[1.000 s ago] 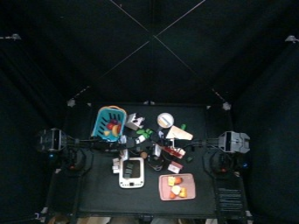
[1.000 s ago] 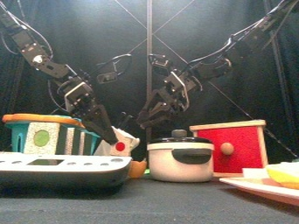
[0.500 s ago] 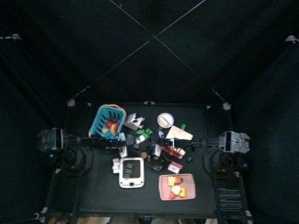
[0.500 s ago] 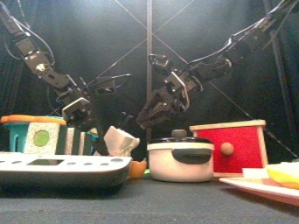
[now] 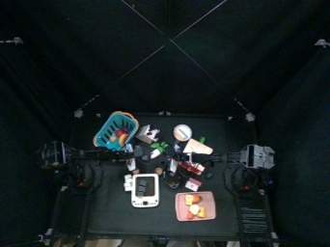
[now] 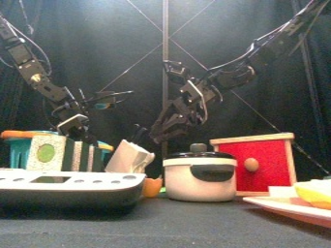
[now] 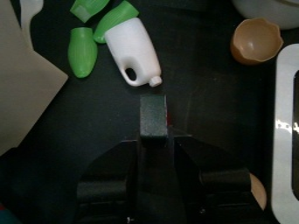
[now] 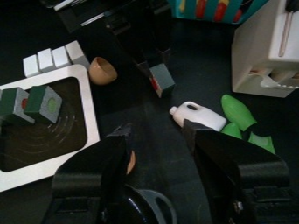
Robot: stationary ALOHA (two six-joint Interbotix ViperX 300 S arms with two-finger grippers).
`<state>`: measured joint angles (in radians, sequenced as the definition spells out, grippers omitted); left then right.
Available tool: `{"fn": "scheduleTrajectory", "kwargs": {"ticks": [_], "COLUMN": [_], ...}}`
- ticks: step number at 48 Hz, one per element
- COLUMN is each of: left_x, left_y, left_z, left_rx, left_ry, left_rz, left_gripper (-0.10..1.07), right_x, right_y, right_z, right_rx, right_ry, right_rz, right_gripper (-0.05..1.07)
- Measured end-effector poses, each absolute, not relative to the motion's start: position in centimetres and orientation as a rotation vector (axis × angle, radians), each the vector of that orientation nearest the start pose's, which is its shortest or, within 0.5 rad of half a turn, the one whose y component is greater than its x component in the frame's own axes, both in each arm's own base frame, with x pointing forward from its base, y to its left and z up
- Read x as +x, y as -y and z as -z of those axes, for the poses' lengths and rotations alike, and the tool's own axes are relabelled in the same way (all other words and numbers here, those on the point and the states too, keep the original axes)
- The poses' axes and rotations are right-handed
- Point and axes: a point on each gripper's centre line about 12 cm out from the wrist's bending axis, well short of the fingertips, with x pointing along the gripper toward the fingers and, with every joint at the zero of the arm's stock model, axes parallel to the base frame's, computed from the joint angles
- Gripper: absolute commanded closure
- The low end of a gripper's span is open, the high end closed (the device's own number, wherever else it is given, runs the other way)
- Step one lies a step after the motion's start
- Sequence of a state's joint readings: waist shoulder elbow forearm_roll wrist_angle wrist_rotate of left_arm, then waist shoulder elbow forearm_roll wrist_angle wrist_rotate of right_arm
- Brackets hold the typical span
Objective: Place sushi piece above stove
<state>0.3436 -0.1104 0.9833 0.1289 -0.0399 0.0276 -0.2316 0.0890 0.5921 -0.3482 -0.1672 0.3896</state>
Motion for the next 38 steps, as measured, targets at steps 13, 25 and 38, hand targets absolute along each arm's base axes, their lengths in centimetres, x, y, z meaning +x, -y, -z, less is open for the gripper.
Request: {"fn": "scheduleTrajectory", "kwargs": {"ticks": [13, 25, 38], "left_x": [28.12, 28.08, 28.13], "left_y": [-10.00, -9.98, -9.86], "left_z": [-11.35, -11.32, -11.67], "left_rx": [0.002, -0.001, 0.001], "left_ry": [-0.849, -0.849, -0.838], "left_rz": [-0.252, -0.253, -0.251], "left_gripper": [0.25, 0.13, 0.13], "right_x": [41.13, 41.17, 41.17], "right_y": [9.00, 9.01, 9.01], "right_z": [-17.16, -17.28, -17.21], "right_rx": [0.121, 0.120, 0.118], "right_ry": [-0.517, -0.514, -0.516], "right_rz": [0.182, 0.182, 0.181], "right_gripper": [0.19, 0.19, 0.19]}}
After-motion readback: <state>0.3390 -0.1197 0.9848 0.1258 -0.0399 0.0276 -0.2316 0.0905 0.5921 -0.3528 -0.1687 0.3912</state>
